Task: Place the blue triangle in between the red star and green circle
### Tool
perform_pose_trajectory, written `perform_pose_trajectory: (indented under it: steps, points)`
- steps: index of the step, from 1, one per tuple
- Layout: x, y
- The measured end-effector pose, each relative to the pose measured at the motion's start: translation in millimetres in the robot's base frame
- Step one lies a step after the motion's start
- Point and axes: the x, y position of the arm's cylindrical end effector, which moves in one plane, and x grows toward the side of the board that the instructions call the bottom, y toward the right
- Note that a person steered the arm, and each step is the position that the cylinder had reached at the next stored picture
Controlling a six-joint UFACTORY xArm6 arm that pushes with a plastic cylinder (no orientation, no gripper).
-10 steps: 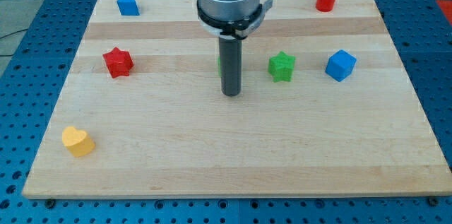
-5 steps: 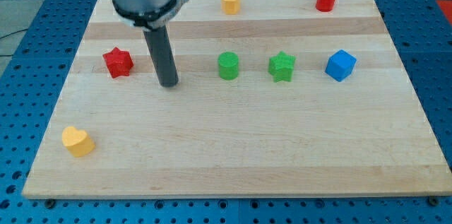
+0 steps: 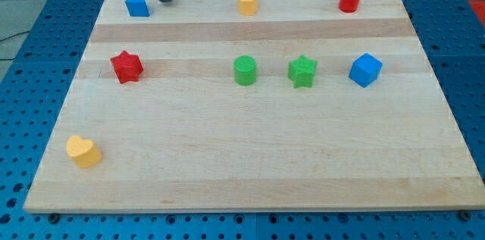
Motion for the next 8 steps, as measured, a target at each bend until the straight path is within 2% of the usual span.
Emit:
perform_pose_trajectory:
  steps: [1,2,4,6,8]
  points:
    - [-0.1,-64.1]
    - [9.4,-80.6]
    - [51.7,-15.7]
    - [118.2,10.2]
    - [164.4,50.2]
